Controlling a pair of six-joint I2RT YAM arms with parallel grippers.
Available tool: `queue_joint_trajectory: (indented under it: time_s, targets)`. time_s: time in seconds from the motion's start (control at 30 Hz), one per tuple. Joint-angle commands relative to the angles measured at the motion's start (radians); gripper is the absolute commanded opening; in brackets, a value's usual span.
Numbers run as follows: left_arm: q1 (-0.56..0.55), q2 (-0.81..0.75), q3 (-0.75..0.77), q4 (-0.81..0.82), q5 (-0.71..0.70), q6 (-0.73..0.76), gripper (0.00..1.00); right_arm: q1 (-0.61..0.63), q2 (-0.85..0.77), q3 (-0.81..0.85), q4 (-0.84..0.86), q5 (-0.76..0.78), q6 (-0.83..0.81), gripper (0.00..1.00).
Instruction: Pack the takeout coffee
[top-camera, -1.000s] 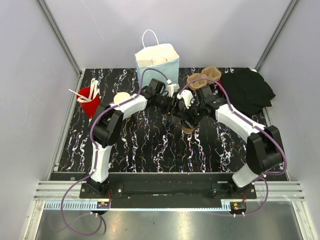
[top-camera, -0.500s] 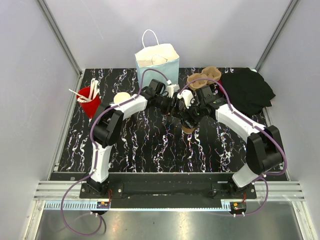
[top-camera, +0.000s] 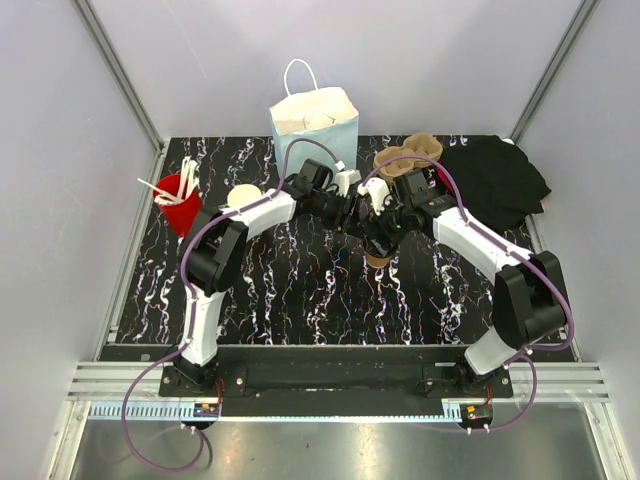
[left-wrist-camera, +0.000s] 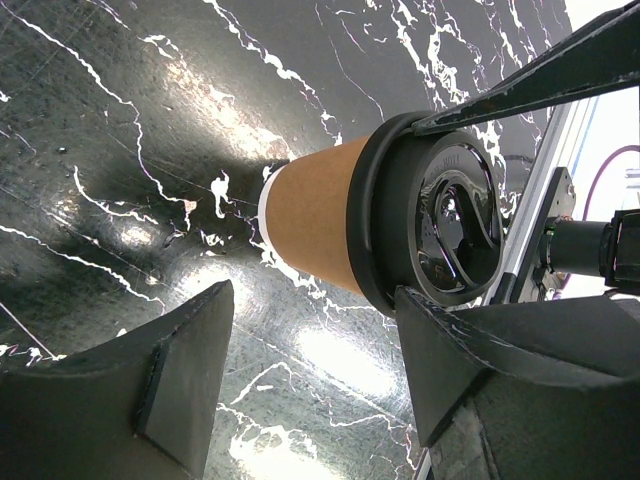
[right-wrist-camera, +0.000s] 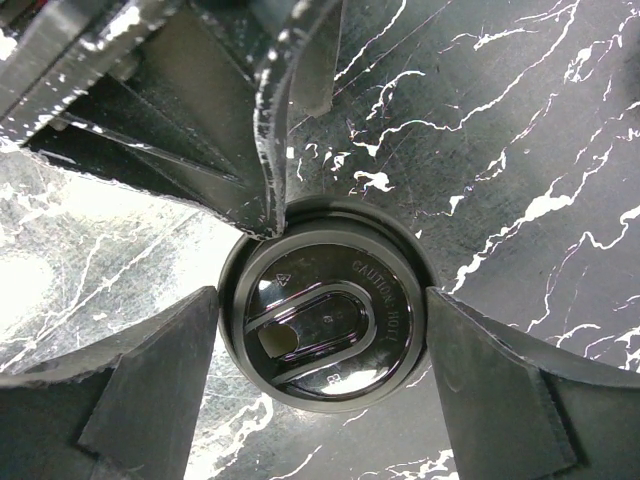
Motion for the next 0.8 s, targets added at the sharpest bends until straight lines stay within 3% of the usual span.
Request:
queue_joint_trajectory:
  time_s: [0.0,0.33,0.77]
  targets:
    - [-0.019,-0.008,-0.004,0.011,-0.029,0.026,0.68,-0.009,-0.018,0.011,-0.033,-0.067,0.023,0.85]
    - [-0.022,-0.013,-0.002,0.003,-0.038,0.032,0.68,-0.014,-0.004,-0.009,-0.038,-0.034,-0.006,0.77]
    - [-0.036,0.003,-0.013,-0.016,-0.085,0.047,0.67,-0.009,0.022,-0.081,-0.036,-0.012,-0.025,0.79]
